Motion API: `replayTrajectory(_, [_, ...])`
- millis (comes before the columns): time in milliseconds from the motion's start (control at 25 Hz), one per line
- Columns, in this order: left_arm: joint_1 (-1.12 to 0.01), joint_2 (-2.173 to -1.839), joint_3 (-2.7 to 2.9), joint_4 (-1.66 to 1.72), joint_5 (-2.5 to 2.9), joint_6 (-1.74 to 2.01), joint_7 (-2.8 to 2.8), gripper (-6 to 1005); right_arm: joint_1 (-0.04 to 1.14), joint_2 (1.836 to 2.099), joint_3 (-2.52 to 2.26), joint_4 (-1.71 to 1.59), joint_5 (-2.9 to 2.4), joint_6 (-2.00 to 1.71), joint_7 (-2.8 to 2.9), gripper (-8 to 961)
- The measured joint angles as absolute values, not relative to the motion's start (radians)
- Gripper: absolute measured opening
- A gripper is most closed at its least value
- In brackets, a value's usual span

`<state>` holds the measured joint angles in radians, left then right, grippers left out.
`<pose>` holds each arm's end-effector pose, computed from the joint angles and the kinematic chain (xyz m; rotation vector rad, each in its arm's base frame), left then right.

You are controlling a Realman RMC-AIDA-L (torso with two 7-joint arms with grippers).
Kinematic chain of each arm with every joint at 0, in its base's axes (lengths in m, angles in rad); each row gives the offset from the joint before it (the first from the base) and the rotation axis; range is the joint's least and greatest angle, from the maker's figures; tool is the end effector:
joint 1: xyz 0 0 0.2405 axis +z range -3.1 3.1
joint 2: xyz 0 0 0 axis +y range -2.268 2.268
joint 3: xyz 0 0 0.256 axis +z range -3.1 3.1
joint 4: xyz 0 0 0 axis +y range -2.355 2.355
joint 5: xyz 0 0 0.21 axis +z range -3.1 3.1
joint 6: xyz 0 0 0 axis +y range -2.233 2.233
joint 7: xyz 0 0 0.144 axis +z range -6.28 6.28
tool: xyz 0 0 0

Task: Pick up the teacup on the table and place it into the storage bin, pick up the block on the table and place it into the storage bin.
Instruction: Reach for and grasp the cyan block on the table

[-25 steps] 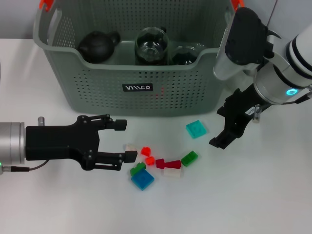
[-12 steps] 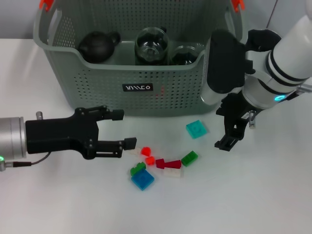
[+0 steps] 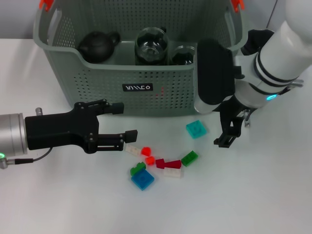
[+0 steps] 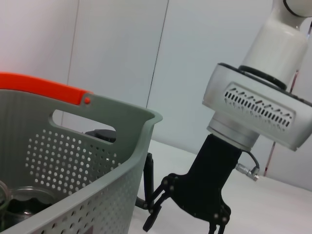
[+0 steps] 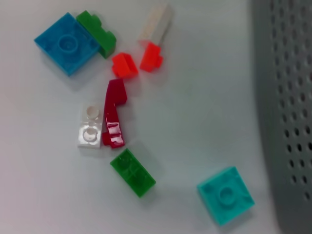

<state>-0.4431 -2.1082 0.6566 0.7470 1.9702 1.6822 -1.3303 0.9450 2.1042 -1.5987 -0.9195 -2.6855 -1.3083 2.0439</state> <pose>-0.2660 0.3033 0.0100 -2.7215 -0.5443 -0.8001 0.1389 0.3959 -0.0720 -2.7878 -0.1550 -0.9099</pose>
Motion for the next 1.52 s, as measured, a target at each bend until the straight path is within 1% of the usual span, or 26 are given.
replayTrajectory(480, [-0.436, -2.109, 0.657, 0.747, 1.968, 1.689, -1.332, 862, 0.954, 2.11, -1.71, -0.835, -2.605, -1.187, 2.049, 928])
replayTrajectory(1040, [-0.438, -2.108, 0.657, 0.723, 1.968, 1.689, -1.331, 862, 0.95, 2.111, -1.739, -0.791, -2.55, -1.109, 2.048, 926])
replayTrajectory(1280, [-0.437, -2.108, 0.657, 0.721, 1.968, 1.689, -1.332, 861, 0.954, 2.103, -1.709, -0.794, -2.527, -1.123, 2.056, 926])
replayTrajectory(1520, [-0.435, -2.108, 0.657, 0.721, 1.968, 1.69, -1.331, 861, 0.958, 2.101, -1.627, -0.801, -2.525, -1.172, 2.066, 925])
